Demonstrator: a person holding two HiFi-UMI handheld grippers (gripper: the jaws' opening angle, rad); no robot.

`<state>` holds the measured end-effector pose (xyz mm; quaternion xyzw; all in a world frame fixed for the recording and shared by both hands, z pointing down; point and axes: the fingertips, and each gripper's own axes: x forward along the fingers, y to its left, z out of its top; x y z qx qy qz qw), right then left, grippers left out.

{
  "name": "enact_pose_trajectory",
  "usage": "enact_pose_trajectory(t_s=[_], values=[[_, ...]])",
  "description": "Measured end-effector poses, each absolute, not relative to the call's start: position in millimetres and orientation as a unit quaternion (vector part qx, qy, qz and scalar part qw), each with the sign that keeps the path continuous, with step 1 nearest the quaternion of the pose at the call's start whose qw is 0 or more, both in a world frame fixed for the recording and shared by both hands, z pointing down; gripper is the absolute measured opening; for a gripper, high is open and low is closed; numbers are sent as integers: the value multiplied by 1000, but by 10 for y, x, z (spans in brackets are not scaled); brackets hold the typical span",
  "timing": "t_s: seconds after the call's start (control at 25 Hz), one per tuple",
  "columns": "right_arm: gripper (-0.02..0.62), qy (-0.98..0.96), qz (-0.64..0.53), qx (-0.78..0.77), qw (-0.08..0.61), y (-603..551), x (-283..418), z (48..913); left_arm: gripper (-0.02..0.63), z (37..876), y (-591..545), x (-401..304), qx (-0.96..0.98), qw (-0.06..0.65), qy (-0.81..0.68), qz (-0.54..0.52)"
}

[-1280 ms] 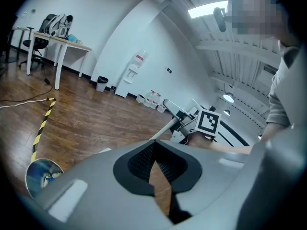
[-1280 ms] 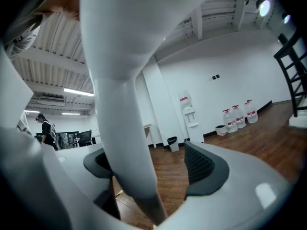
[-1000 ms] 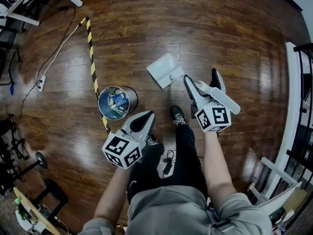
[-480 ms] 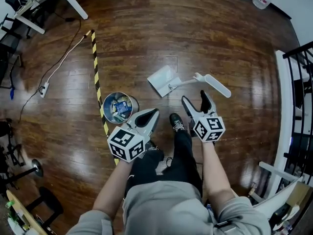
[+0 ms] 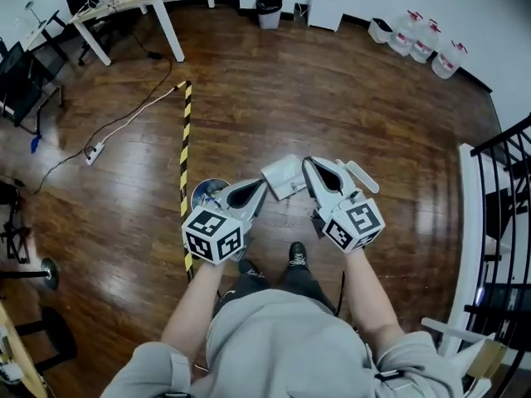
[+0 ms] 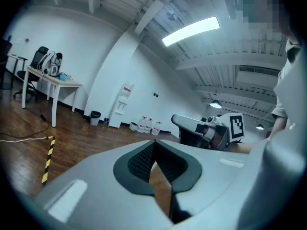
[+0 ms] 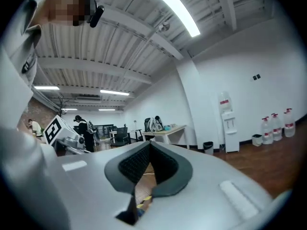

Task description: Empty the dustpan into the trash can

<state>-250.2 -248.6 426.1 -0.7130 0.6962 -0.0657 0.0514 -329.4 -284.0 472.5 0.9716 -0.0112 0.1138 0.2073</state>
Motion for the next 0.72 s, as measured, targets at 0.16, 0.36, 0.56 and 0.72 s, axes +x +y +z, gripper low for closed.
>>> enact_pose_trajectory(t_s=[0.16, 0.36, 0.56, 0.72], values=[[-2, 742, -34, -667, 57, -2721, -2732, 3746, -3, 4344, -2973, -3407, 976, 194, -47, 83], [-2, 791, -24, -609, 54, -2838, -3141, 3502, -3, 4046, -3050, -3725, 976, 180, -100, 65], [-2, 822, -27, -566, 52, -2900, -3440, 3458, -3, 3900, -3056, -3980, 974, 172, -141, 47], [-2, 827, -31, -559, 58, -2931, -3491, 3414, -3, 3872, -3058, -4109, 971, 168, -161, 46]])
